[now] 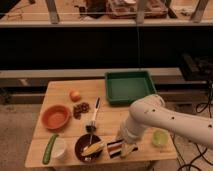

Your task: Place eraser in metal cup

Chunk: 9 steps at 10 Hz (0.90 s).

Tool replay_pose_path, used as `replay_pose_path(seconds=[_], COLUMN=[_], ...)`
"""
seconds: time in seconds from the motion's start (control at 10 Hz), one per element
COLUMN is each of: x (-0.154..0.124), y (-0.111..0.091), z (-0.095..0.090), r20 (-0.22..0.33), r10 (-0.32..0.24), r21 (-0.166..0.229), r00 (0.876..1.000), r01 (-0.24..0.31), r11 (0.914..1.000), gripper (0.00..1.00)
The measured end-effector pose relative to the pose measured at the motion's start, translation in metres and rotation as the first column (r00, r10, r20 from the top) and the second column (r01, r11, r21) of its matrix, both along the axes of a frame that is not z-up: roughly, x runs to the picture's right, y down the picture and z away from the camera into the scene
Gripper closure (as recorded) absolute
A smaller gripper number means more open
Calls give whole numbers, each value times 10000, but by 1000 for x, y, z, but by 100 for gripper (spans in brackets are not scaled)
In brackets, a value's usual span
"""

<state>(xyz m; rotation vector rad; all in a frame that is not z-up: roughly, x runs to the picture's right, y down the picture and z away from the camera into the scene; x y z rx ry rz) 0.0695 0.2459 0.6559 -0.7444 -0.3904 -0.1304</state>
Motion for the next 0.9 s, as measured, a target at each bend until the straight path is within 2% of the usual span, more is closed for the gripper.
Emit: replay_pose_path(seconds=[0.8,0.9], x=[8,11], y=[-4,-4], z=[9,10], r20=[-121,-108], r10=[151,179], r21=[243,272], r00=[9998,9998], r01=[-148,-176], r11=[9996,9995], gripper=[100,98])
